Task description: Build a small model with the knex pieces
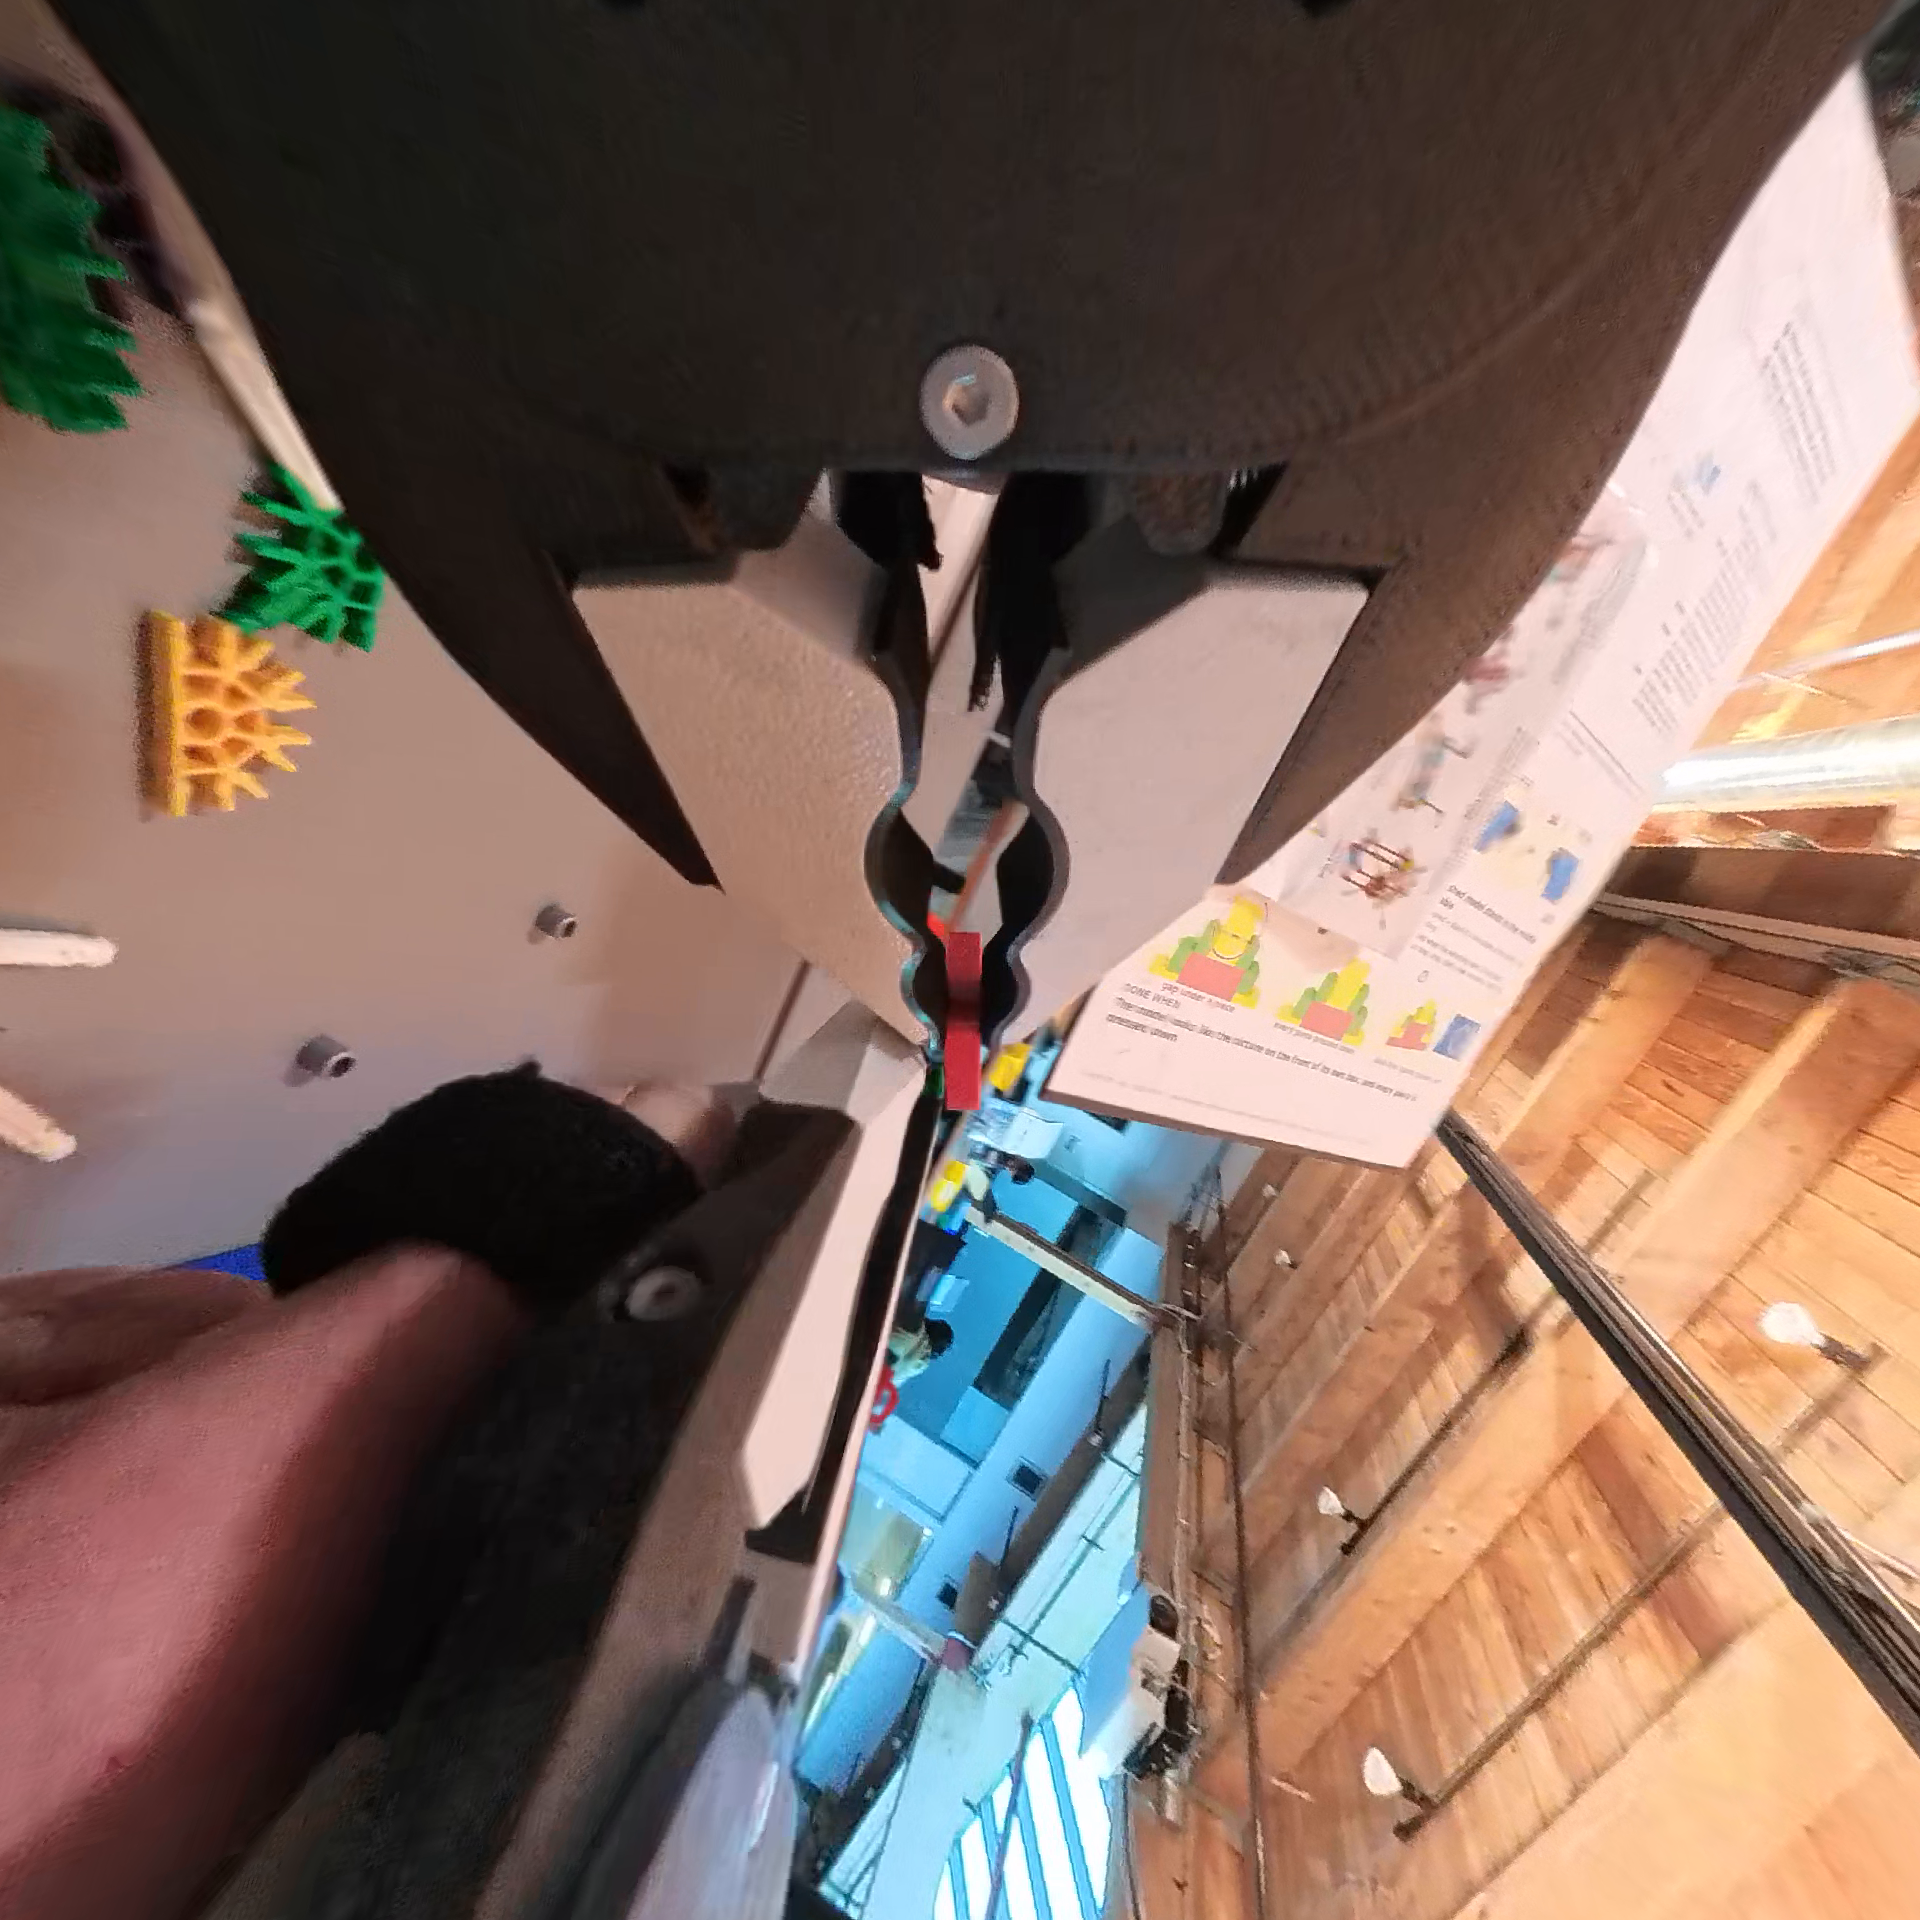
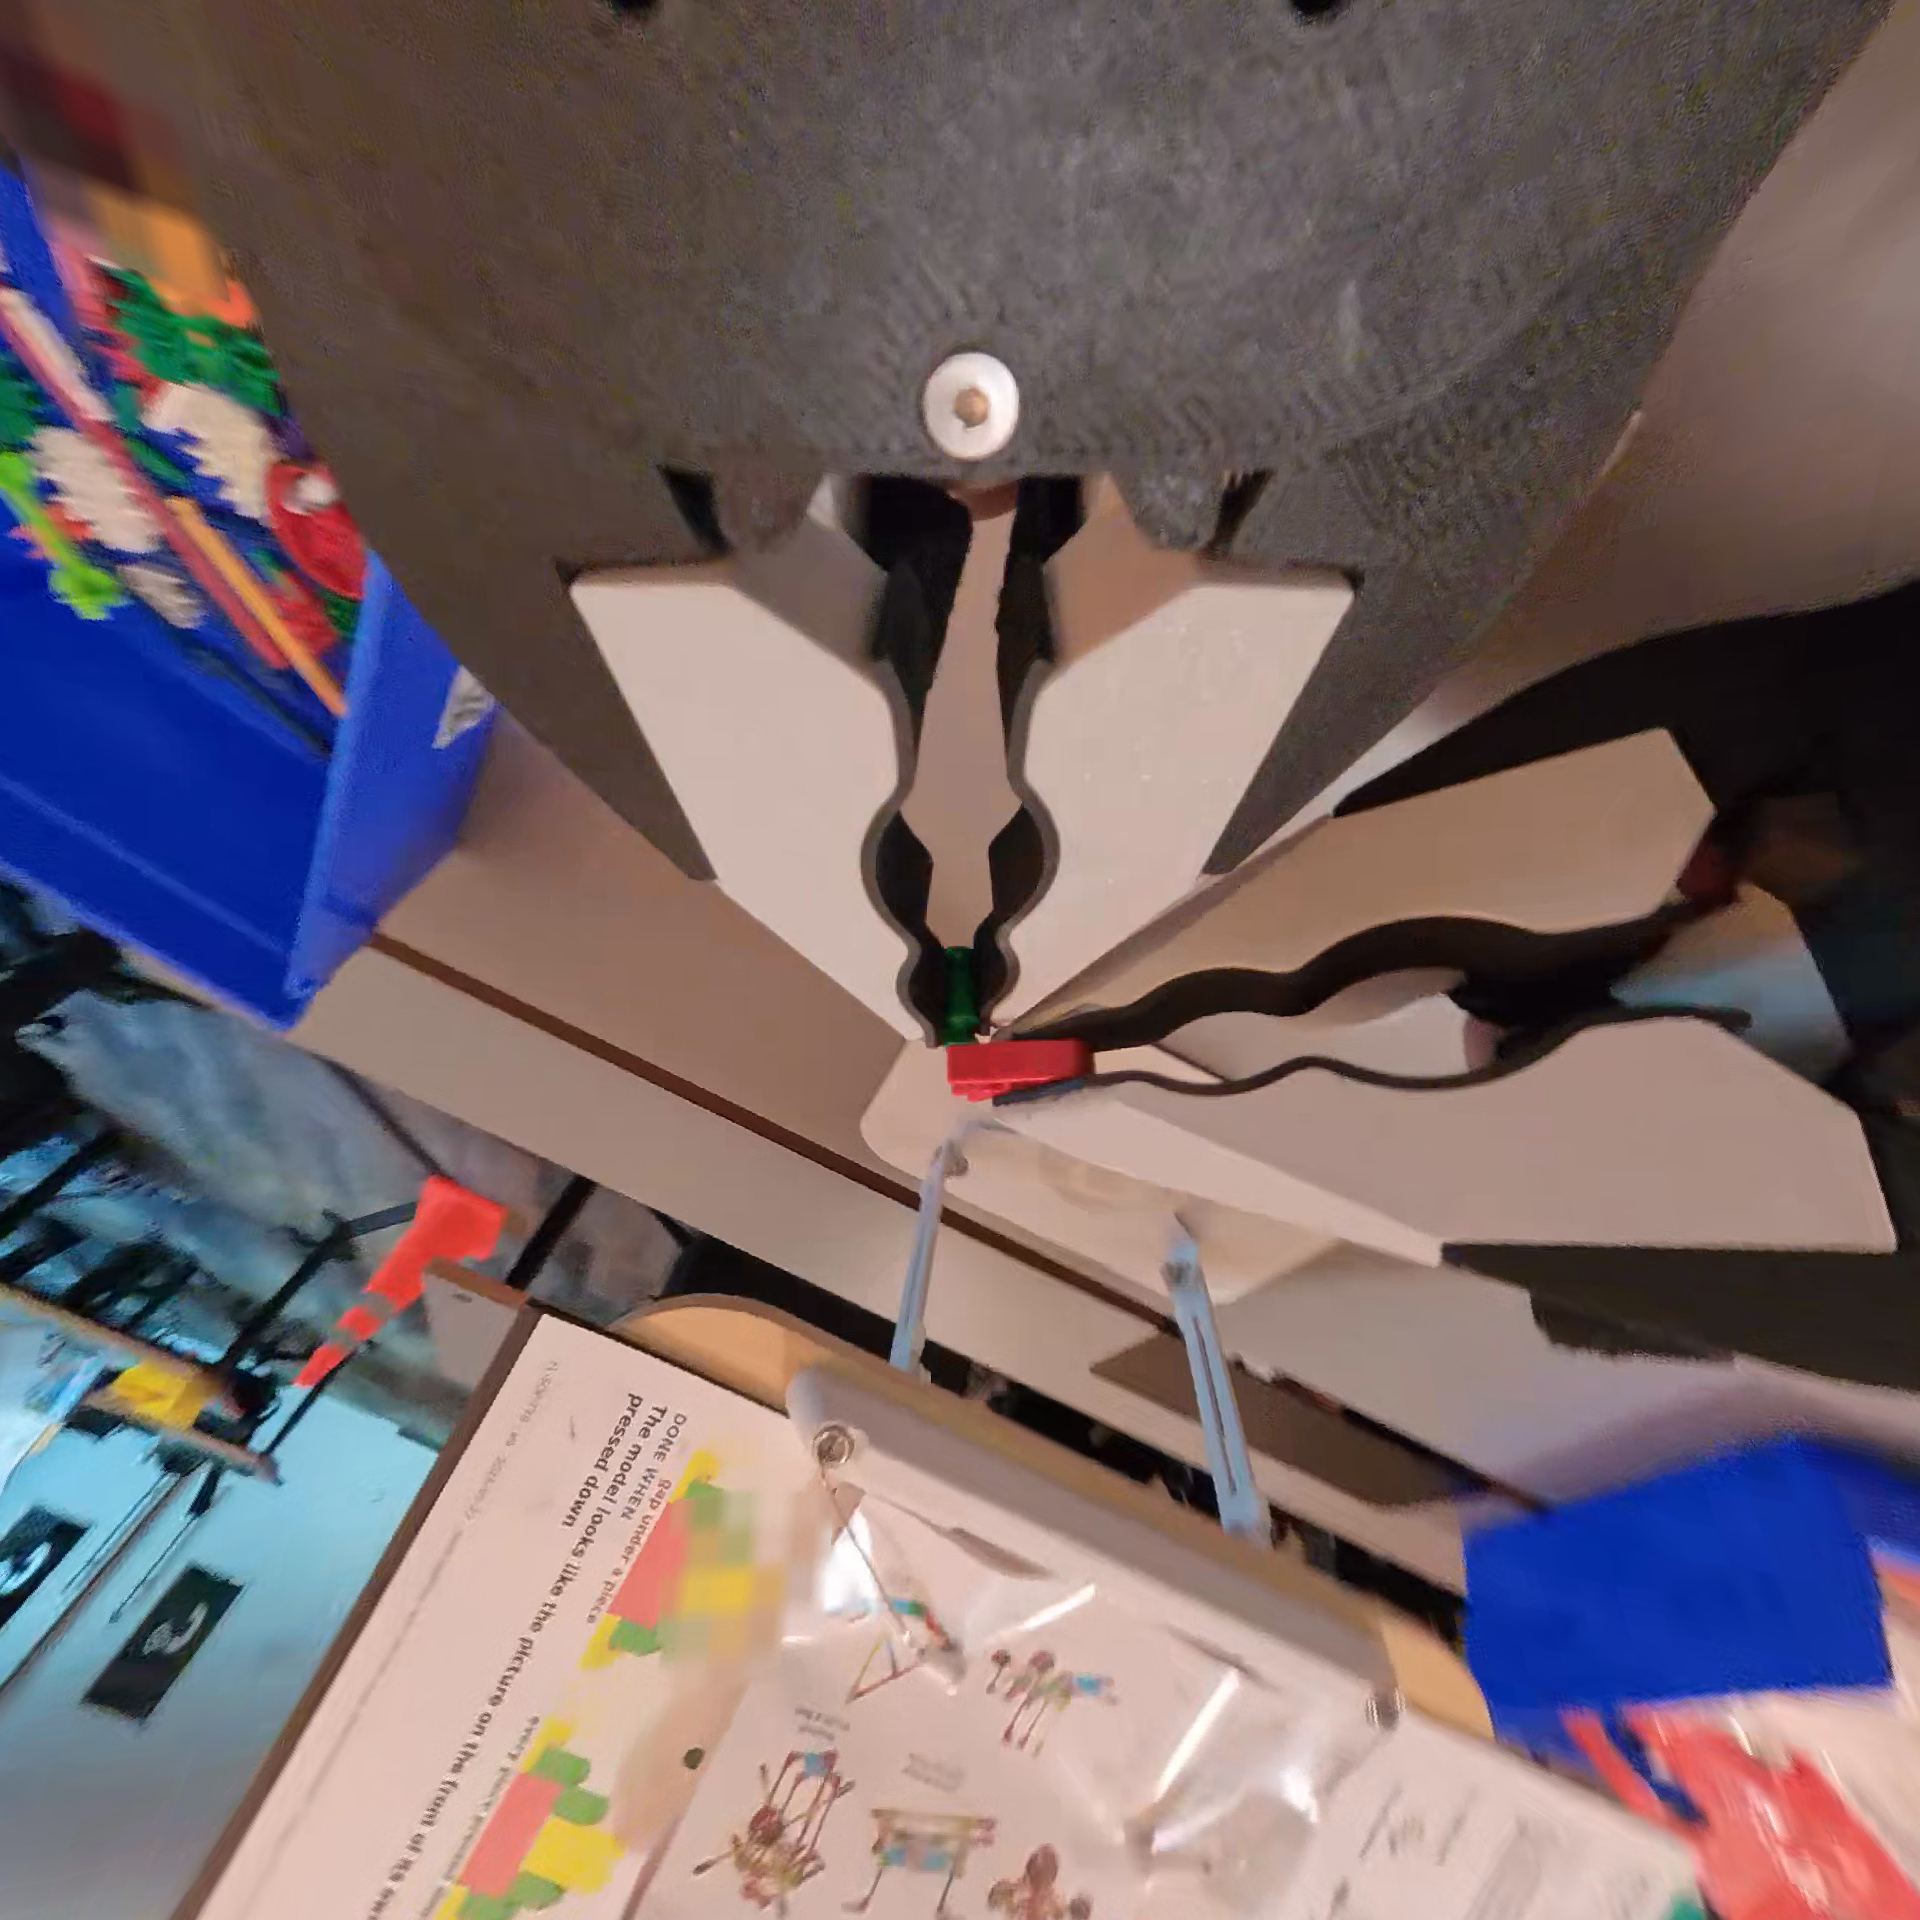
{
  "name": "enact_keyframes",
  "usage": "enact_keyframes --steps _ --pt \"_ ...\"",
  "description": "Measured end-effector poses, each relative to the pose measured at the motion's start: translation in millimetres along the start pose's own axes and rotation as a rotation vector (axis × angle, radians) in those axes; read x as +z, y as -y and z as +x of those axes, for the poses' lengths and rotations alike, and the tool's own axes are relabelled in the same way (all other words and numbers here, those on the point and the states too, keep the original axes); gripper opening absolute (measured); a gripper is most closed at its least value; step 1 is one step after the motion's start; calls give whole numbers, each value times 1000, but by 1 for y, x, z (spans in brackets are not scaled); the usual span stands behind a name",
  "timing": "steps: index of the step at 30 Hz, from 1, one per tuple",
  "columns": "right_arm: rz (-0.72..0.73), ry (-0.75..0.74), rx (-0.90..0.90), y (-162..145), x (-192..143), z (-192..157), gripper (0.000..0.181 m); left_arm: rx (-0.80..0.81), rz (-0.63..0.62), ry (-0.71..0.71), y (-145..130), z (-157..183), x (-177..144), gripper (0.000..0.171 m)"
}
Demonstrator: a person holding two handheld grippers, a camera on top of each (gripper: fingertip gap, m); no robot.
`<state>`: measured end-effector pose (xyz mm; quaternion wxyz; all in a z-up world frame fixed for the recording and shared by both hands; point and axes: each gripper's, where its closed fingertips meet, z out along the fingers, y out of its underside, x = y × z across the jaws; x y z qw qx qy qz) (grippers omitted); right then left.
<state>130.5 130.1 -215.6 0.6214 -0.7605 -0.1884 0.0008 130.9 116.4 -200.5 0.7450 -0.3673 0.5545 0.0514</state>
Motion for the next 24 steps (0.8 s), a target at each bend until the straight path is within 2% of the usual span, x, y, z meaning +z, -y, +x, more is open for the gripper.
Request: enact_keyframes --steps 4,6,9,13,16,17,20,22,24 --pt "34 46 8 10 -4 -4 1 21 49 -15 5 -11 -2 3" --pt "50 7 -58 17 -13 8 2 2 76 -33 6 -16 -7 3" --pt "-13 -181 -214 14 -29 66 2 -35 75 -129 -2 -9 -7 3" --pt "-222 -298 -156 -31 -39 143 5 -88 60 -204 -4 0 -4 3" --pt "-268 -343 -96 -50 -48 172 36 -120 71 -240 -2 2 -4 3" --pt "-243 -366 -99 -47 -53 177 38 -131 68 -244 -2 2 -4 3" --pt "-201 -354 -148 -36 -60 173 40 -201 75 -302 -2 8 -4 4" --pt "-103 -267 -259 -14 -59 143 32 -328 73 -370 0 11 -4 4" --pt "-26 -188 -410 5 -57 101 30 -555 95 -490 6 12 -6 4"
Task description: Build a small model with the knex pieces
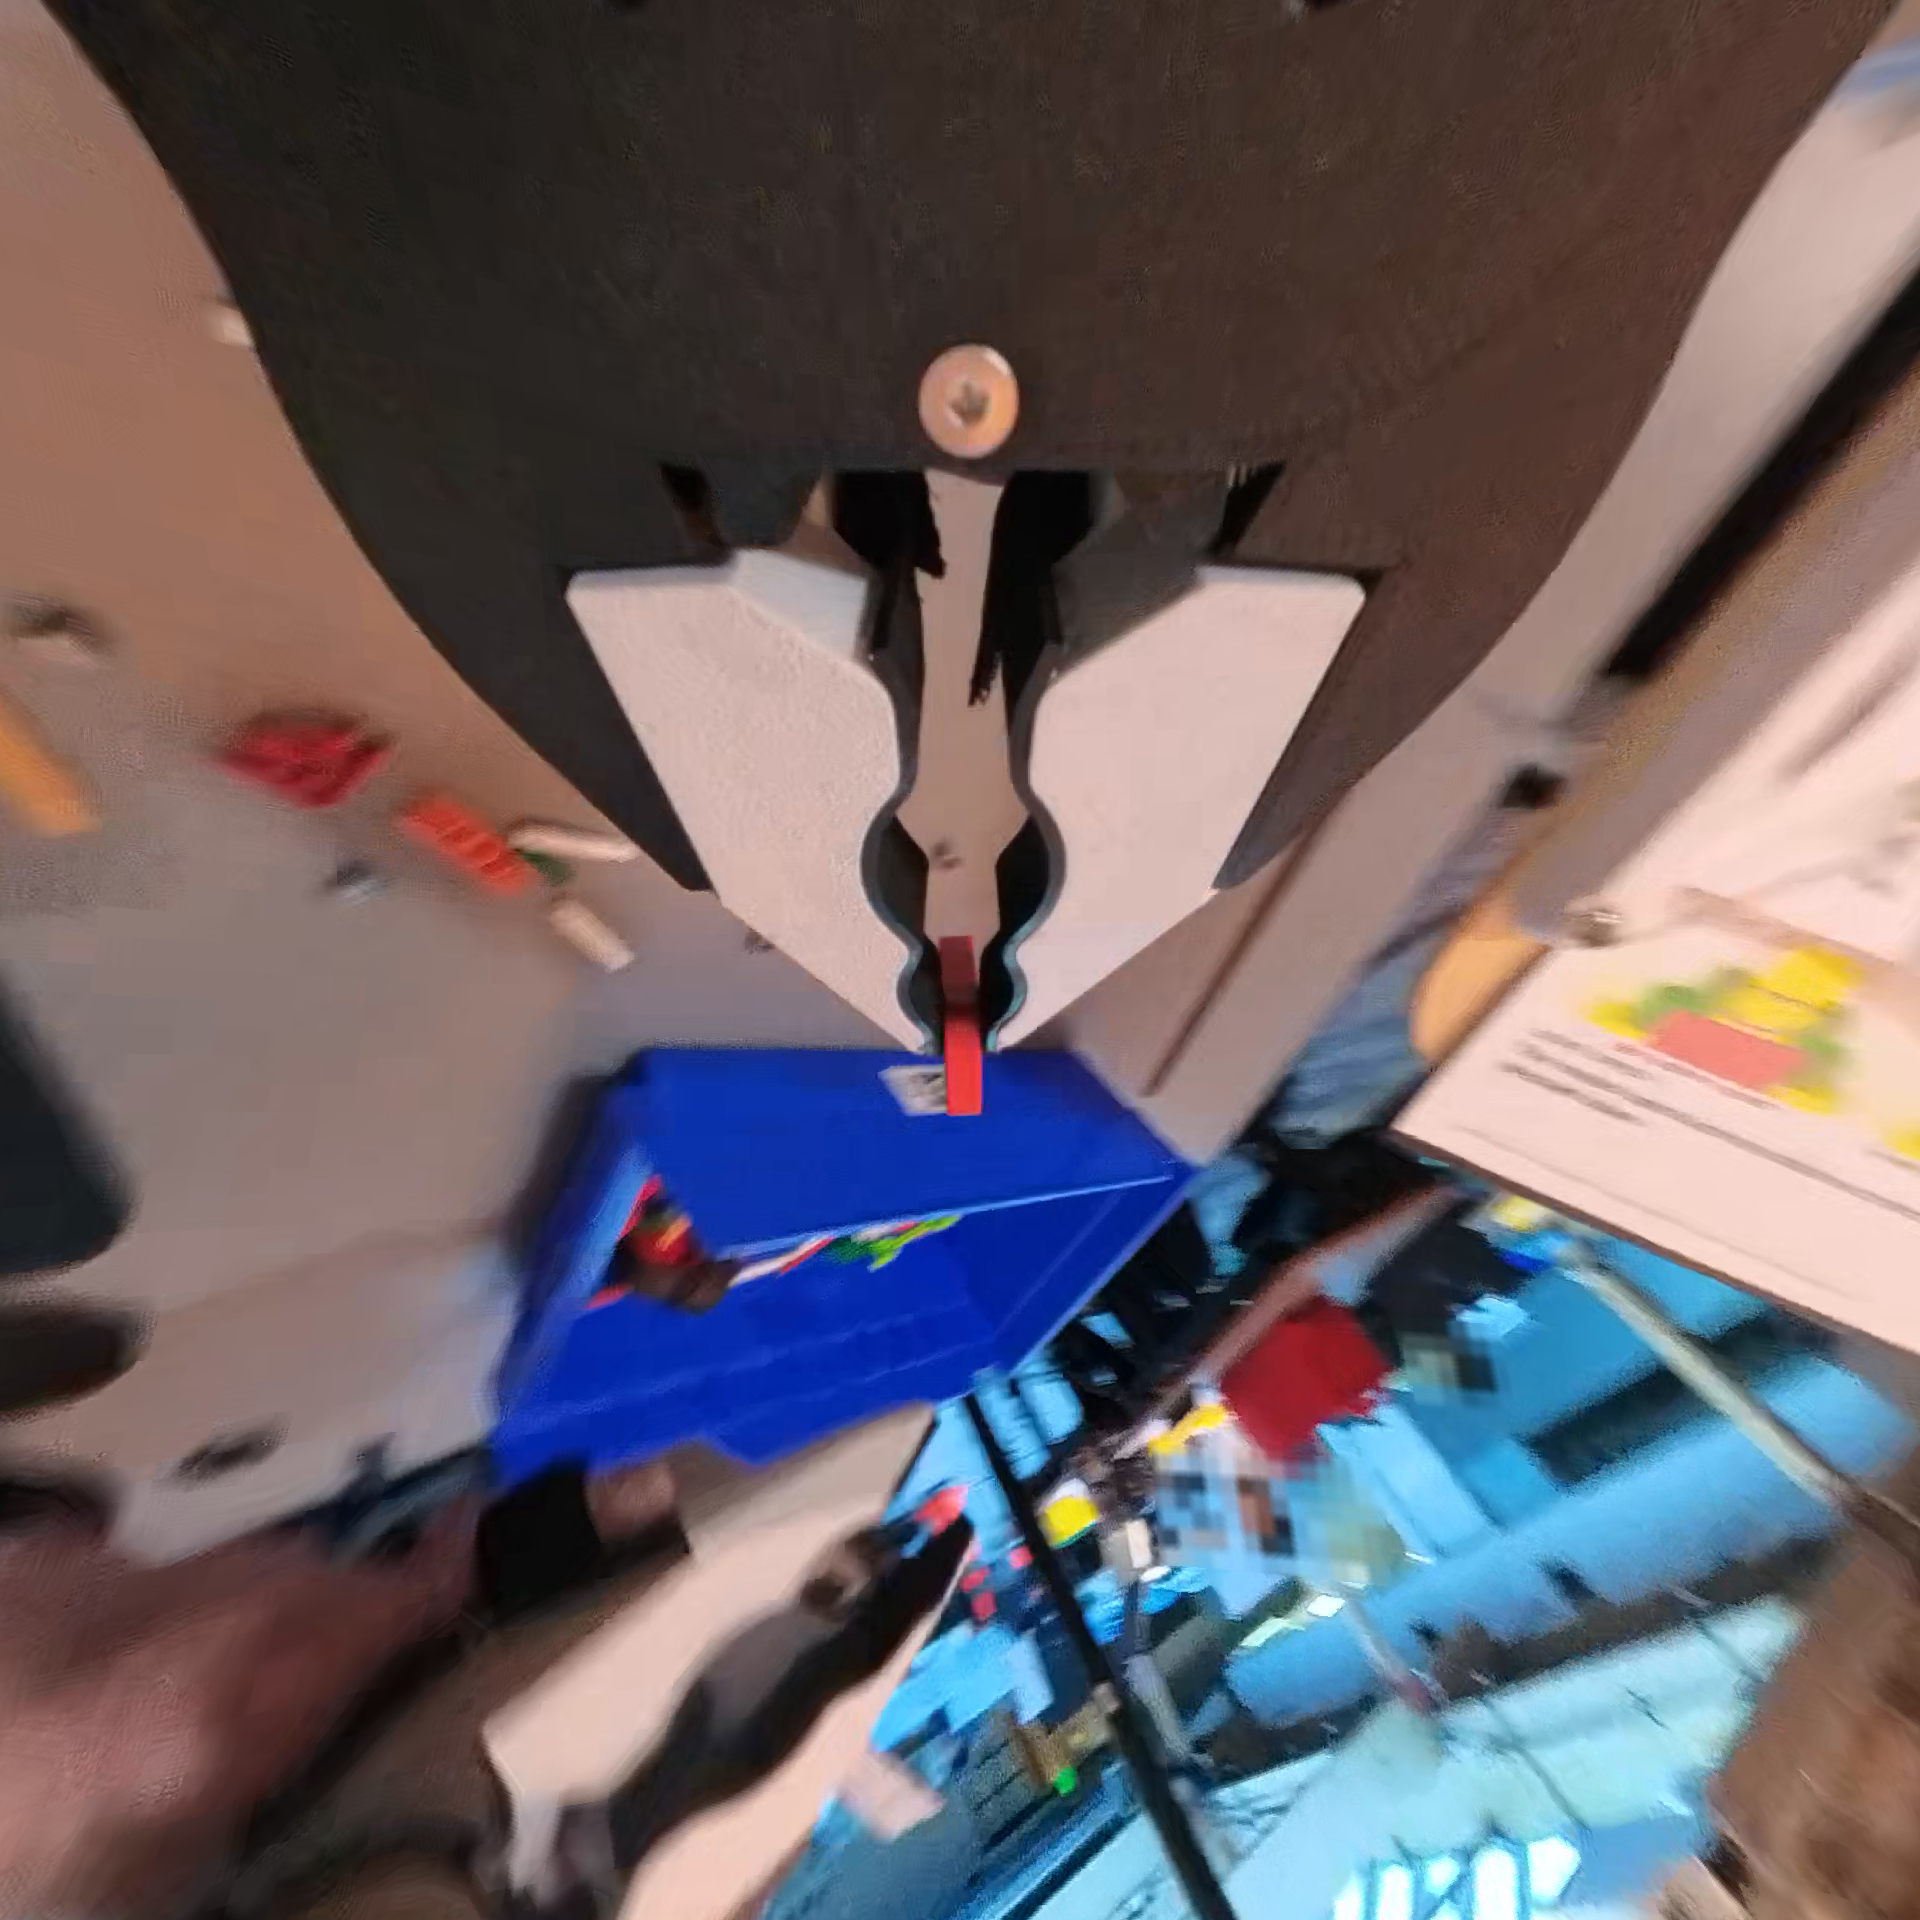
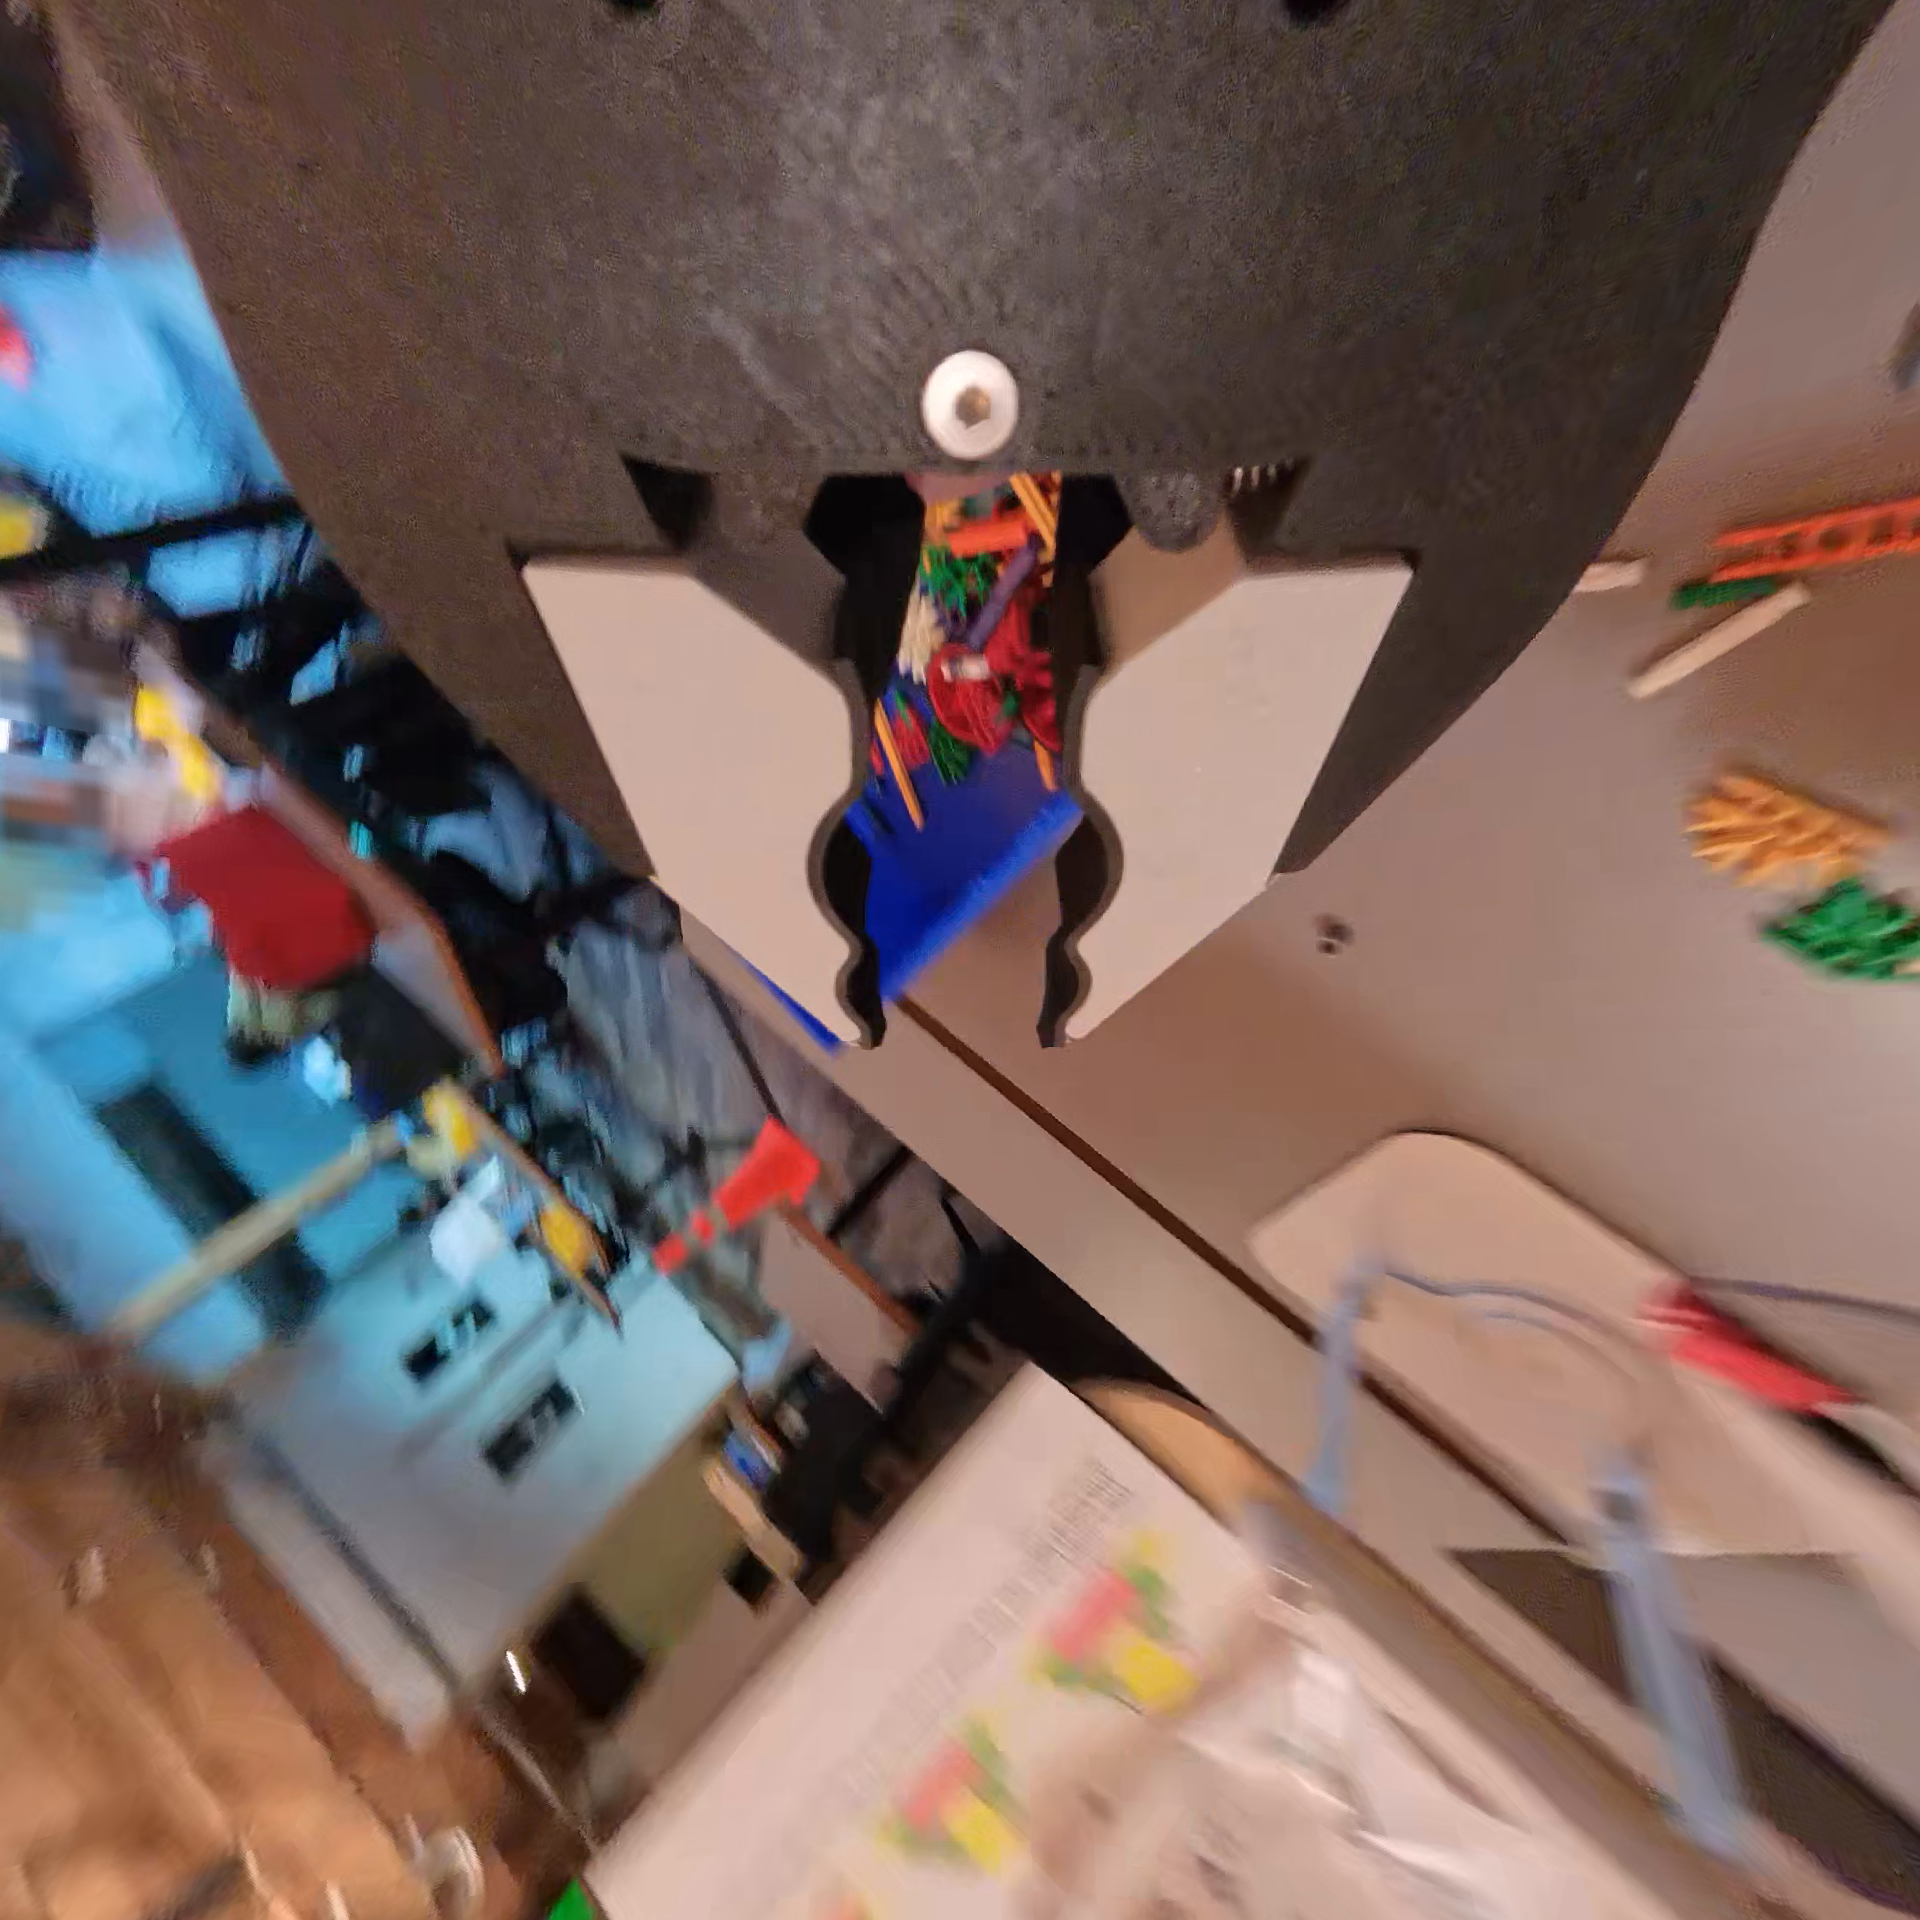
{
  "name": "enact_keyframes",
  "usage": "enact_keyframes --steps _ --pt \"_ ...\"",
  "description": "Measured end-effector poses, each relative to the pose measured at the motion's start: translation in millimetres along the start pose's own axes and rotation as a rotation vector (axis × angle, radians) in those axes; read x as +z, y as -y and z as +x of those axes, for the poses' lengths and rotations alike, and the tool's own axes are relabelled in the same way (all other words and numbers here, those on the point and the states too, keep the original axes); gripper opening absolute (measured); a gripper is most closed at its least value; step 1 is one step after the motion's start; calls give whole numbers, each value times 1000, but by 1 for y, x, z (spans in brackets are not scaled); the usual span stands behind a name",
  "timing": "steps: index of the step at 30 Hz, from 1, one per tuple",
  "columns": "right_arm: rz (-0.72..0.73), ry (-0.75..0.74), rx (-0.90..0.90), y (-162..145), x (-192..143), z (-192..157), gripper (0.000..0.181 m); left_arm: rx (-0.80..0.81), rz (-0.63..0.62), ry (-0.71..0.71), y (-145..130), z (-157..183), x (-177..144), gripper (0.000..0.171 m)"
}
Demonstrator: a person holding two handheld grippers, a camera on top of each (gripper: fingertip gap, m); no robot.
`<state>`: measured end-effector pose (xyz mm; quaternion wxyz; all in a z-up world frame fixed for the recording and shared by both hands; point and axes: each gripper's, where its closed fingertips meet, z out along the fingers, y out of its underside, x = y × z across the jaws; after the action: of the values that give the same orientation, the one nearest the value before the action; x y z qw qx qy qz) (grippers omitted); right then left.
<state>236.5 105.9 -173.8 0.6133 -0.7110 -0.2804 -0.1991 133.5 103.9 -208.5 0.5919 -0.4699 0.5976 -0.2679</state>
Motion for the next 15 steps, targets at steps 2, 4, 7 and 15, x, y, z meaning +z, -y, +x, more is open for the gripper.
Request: enact_keyframes --steps 2,4,7,15 --pt "108 65 -178 32 -6 -40 37 -196 57 -136 9 5 -4 4" --pt "203 98 -363 54 -13 -79 41 -320 93 -239 15 9 -9 4" --pt "238 78 -579 64 -13 -110 38 -393 125 -306 24 12 -15 4" --pt "181 83 -647 57 -6 -121 24 -461 53 -422 21 24 -16 9"
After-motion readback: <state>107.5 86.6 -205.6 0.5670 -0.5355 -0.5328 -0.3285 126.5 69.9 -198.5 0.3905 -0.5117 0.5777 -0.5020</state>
